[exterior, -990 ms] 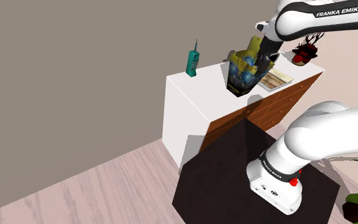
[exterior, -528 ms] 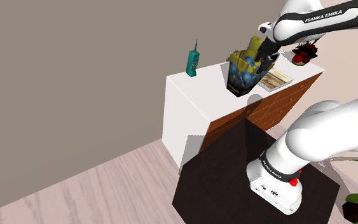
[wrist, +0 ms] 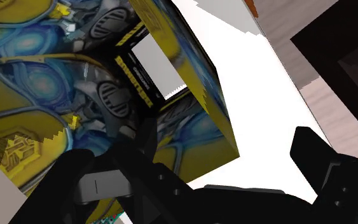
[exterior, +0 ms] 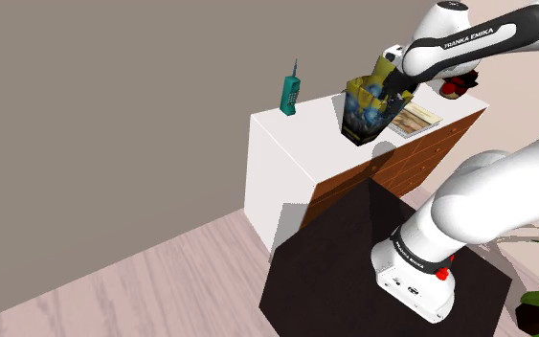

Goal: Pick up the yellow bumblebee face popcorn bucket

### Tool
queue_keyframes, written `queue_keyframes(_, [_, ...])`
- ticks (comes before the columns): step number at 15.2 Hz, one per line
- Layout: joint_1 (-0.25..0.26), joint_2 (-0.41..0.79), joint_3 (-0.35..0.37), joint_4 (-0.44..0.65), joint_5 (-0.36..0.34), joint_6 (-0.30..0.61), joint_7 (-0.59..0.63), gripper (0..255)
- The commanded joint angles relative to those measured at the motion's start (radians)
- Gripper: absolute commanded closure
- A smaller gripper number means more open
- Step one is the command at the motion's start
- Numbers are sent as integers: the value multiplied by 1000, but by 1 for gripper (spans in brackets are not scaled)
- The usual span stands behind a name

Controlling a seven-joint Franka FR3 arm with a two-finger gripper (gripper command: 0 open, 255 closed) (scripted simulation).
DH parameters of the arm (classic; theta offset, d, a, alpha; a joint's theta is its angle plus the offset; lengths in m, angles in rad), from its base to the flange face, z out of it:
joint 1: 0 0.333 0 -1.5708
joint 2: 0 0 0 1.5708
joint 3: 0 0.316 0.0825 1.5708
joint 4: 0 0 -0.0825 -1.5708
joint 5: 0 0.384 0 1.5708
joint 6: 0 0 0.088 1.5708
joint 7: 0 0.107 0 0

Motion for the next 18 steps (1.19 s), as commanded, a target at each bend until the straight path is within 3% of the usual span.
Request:
queue_keyframes(1, [2, 15, -10, -9, -1, 25, -1, 0])
queue_keyframes(2, [2, 15, -10, -9, -1, 25, -1, 0])
queue_keyframes(3, [1, 13, -8, -12, -3, 26, 1, 255])
queue_keyframes(12, [2, 15, -10, -9, -1, 25, -1, 255])
queue_keyframes(18, [-6, -45, 27, 33, 5, -77, -3, 255])
